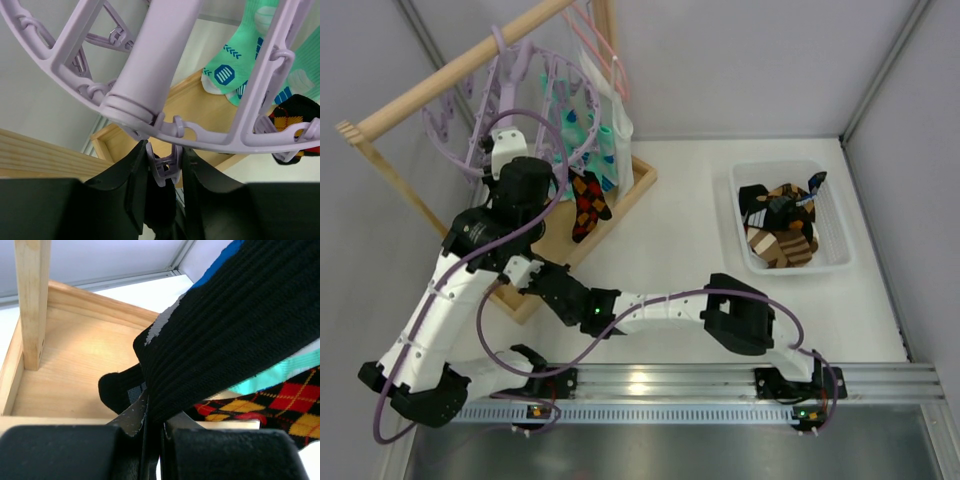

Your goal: Remove the socks clipped to the hanger

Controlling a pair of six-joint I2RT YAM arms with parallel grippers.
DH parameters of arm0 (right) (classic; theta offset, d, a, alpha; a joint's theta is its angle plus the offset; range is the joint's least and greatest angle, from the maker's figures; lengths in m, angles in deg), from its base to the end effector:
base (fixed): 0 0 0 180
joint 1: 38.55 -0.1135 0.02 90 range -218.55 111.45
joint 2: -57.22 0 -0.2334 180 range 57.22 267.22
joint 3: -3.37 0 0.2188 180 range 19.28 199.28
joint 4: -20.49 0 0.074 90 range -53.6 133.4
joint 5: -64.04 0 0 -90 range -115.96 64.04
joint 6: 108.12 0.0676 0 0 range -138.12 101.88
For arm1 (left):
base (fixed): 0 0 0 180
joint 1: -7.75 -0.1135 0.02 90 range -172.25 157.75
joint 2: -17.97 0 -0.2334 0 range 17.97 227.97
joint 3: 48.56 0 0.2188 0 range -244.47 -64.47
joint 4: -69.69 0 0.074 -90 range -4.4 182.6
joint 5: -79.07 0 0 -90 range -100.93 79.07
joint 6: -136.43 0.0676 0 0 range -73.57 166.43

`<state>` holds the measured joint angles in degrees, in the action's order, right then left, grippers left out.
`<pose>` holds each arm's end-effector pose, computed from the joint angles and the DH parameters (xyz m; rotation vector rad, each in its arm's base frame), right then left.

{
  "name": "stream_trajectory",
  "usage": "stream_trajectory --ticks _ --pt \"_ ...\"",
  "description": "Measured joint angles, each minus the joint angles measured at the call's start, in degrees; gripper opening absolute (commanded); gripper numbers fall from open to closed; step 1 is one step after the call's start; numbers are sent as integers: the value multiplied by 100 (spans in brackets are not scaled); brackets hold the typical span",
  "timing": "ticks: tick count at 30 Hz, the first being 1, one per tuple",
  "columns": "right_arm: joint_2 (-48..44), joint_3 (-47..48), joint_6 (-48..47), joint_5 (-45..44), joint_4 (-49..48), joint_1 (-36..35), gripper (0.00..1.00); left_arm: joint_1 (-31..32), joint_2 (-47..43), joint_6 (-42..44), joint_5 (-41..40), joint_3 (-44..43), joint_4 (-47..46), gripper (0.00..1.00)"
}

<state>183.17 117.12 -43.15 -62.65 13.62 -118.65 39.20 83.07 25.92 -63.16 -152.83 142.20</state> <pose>0.1255 0.4842 0.2443 -0.9637 1.3383 0.2007 0.1881 -0.0524 0.4000 -0.3135 1.9072 0.3822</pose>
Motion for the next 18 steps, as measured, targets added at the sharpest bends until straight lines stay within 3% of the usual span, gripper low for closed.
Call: stream_trajectory --ticks 1,5,8,13,14,18 --pt "-37 -76 15 17 -4 -4 0 0 0 20 -11 9 -35 16" --pt "-262 -496 87 50 -101 -35 0 4 0 11 -13 13 -90 5" --pt "-605 -1169 210 46 -286 -46 0 4 -4 9 15 13 -96 4" --pt "-1902 -3093 667 -20 -461 -48 0 4 -140 4 155 33 -122 11" --pt "-2223 -3410 791 -35 -385 -46 0 4 -212 0 192 57 -136 16" --pt "-3812 -4124 1528 -11 627 83 0 4 -730 -24 358 275 -275 63"
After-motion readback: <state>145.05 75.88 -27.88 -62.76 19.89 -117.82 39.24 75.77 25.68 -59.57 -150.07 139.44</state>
